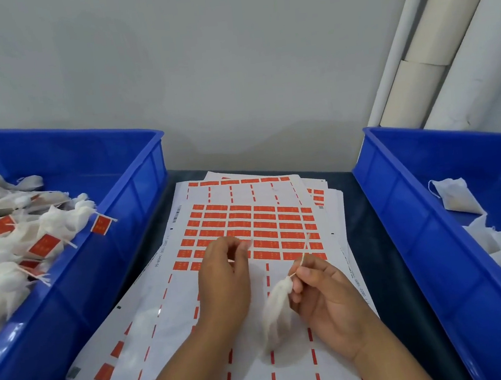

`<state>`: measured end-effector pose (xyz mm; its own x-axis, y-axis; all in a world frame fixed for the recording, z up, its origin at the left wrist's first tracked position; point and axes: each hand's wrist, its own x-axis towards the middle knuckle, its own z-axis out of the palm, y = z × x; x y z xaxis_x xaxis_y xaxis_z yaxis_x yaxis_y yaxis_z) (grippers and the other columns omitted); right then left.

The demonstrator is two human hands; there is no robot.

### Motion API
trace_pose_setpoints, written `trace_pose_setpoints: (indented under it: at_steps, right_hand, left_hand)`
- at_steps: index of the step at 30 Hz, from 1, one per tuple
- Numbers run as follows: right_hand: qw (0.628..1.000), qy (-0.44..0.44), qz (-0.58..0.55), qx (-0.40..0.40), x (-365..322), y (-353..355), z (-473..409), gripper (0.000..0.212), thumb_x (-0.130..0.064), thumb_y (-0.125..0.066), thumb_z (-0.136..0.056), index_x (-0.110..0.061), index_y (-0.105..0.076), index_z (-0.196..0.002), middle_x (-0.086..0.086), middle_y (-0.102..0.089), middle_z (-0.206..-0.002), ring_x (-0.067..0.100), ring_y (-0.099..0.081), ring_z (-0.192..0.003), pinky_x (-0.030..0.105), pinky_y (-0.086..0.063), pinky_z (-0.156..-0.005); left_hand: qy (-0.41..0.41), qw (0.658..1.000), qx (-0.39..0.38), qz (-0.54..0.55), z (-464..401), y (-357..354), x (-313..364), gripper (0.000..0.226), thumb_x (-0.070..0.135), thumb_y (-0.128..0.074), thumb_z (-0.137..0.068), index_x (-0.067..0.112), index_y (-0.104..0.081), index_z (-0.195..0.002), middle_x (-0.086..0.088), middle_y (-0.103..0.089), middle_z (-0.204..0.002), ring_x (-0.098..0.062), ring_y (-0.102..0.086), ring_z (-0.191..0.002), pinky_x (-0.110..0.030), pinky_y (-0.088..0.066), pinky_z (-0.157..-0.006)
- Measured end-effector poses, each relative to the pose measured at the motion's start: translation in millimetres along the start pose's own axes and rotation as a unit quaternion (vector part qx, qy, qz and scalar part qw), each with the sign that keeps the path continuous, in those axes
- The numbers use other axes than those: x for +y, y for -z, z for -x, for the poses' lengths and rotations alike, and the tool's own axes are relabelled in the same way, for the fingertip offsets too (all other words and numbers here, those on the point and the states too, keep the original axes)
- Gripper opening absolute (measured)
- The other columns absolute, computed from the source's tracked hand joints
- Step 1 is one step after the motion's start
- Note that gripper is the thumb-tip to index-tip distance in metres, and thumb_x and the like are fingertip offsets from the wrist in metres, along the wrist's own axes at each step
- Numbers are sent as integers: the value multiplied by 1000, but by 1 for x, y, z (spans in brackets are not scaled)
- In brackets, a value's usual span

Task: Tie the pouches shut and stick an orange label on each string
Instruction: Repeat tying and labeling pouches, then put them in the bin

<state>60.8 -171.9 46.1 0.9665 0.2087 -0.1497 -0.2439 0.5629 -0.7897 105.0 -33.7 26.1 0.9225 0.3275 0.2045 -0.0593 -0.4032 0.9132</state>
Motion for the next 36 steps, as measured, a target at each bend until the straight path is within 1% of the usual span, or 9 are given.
trace_pose_setpoints:
  at_steps: [5,10,13,16,19,22,28,33,36]
  right_hand:
    - [996,49,71,-16,4,-5,3,12,-17,-61,-76,-17,-73,-75,12,-68,-75,20,-66,-70,26,-54,-70]
    - [976,94,194,11,4,-10,4,10,-26,-63,-84,-25,-73,-86,8,-73,-95,26,-71,-90,27,-56,-78]
    - [958,127,258,22,3,-14,7,19,-12,-60,-92,-26,-72,-86,1,-74,-88,21,-72,-82,25,-56,-75]
    - [924,200,317,80,1,-18,9,25,-17,-70,-83,-39,-73,-73,-11,-72,-74,10,-69,-69,15,-53,-64]
    - [919,230,294,126,-1,-18,10,4,-40,-70,-69,-41,-72,-72,-16,-71,-78,7,-67,-74,12,-52,-62]
    - [929,225,258,137,-2,-17,11,16,-49,-66,-63,-41,-73,-75,-16,-71,-79,3,-65,-69,11,-50,-58]
    - [925,216,264,169,1,-9,6,13,-18,-69,-84,-27,-70,-74,-17,-72,-84,7,-66,-75,15,-52,-60]
    - [926,202,269,171,1,-9,6,14,-19,-66,-87,-27,-70,-76,-20,-70,-90,-4,-63,-92,7,-50,-67]
    - [932,186,253,181,2,-8,6,14,-18,-67,-87,-25,-69,-75,-21,-71,-89,-6,-63,-91,13,-48,-70]
  left_hand:
    - [24,990,-70,117,12,12,27,12,36,-51,-91,30,-57,-81,19,-63,-70,3,-62,-70,-6,-42,-51]
    - [31,981,-126,144,13,24,41,20,38,-48,-92,28,-61,-80,19,-64,-68,-5,-64,-70,-14,-44,-62]
    - [32,981,-142,129,22,20,44,20,39,-46,-92,30,-61,-82,21,-63,-71,0,-63,-72,-8,-44,-52]
    - [39,987,-121,100,29,13,45,20,40,-48,-91,31,-59,-77,20,-62,-65,-5,-60,-63,-9,-41,-51]
    - [57,984,-117,118,32,9,45,20,37,-50,-92,30,-60,-76,23,-58,-57,-7,-53,-58,-13,-37,-53]
    - [91,976,-125,153,32,7,45,21,31,-51,-93,26,-62,-76,18,-54,-50,-9,-48,-55,-13,-36,-49]
    - [189,953,-125,204,27,9,49,19,27,-55,-92,24,-66,-76,13,-48,-41,-12,-40,-51,-12,-34,-38]
    - [253,935,-128,212,24,9,52,19,29,-61,-88,22,-64,-71,6,-48,-39,-7,-39,-36,-13,-34,-35]
    - [267,929,-132,220,24,9,52,17,29,-62,-88,21,-63,-72,5,-48,-39,-6,-38,-31,-13,-34,-35]
